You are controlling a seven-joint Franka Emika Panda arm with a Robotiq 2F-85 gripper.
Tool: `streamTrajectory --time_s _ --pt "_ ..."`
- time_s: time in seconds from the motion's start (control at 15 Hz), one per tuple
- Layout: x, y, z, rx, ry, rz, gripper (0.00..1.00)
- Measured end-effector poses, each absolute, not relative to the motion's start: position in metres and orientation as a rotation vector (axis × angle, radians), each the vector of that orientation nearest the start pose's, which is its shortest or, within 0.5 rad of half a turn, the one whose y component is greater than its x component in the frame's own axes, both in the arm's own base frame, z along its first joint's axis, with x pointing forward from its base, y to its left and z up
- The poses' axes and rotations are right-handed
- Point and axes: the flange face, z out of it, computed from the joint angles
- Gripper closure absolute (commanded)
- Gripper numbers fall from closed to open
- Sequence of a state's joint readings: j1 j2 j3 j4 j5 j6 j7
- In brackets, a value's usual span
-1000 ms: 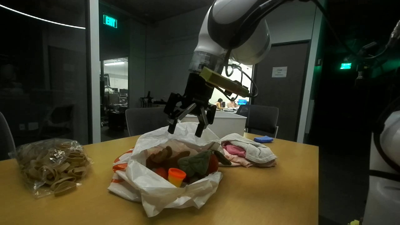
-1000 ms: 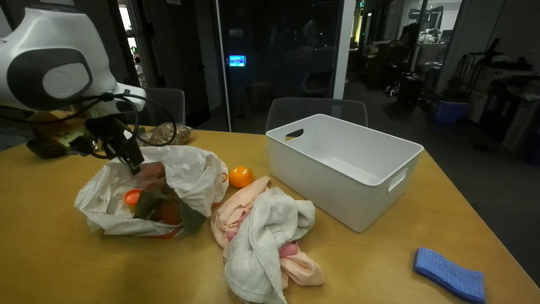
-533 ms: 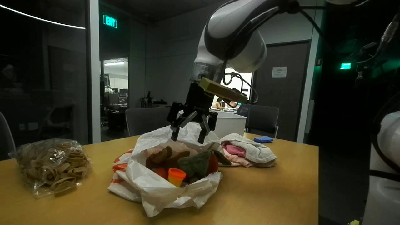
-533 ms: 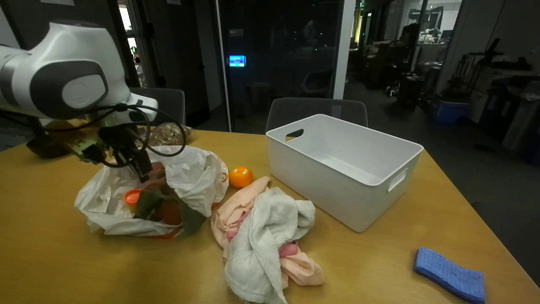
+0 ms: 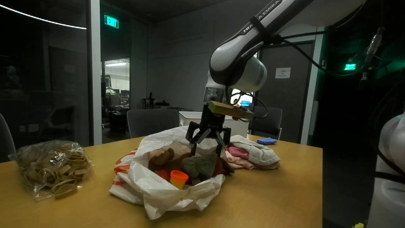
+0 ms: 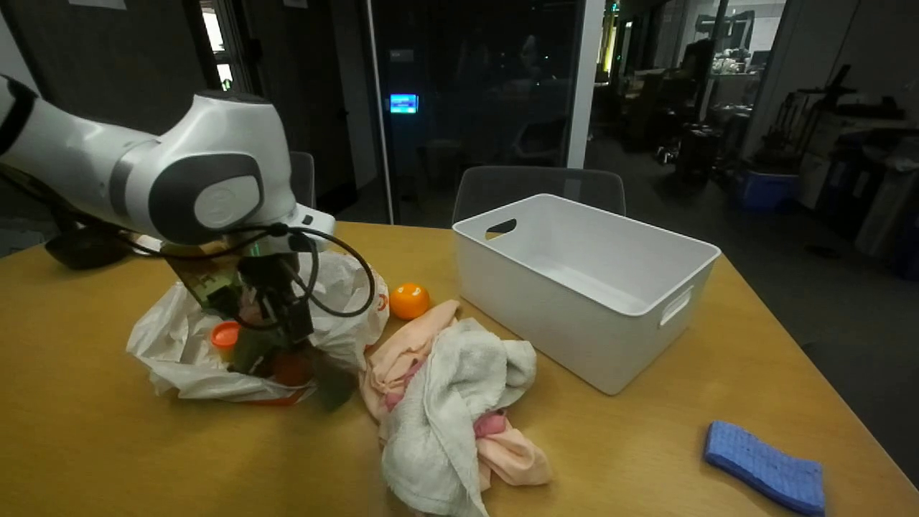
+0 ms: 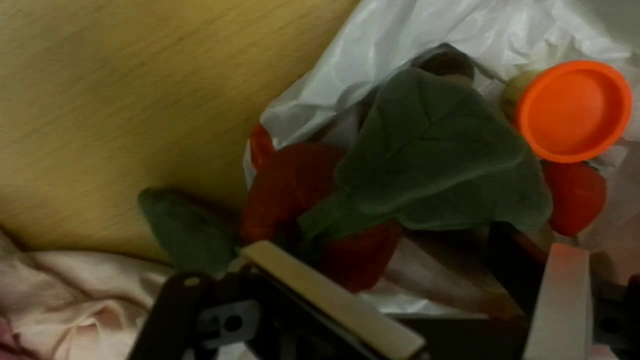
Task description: Move all the objects from the plastic bag and place them on the table top
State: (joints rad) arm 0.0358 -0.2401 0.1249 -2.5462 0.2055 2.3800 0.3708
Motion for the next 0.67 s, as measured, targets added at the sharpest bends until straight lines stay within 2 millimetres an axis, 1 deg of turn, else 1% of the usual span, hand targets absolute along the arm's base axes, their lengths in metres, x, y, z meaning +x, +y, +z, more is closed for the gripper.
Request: streamTrajectory --time_s 0.13,0.2,0.27,0.33,0.47,0.53,0.6,0.67 --pt "0.436 0.063 0.349 -2.97 0.554 -0.021 0.0" --pt "0.437 0.06 0.345 -2.985 0.549 -0.01 0.25" --pt "0.438 0.057 0.341 -3.003 0.539 -0.002 0.27" --pt "0.438 0.053 0.338 -3.021 0.529 0.002 0.34" --pt "0.439 0.048 0.335 -3.048 0.514 0.005 0.5" --pt "0.439 0.046 0.334 -3.057 0.506 0.002 0.56" --pt "0.439 0.046 0.335 -3.064 0.498 -0.001 0.66" --pt "0.439 0.047 0.335 -3.068 0.492 -0.004 0.73"
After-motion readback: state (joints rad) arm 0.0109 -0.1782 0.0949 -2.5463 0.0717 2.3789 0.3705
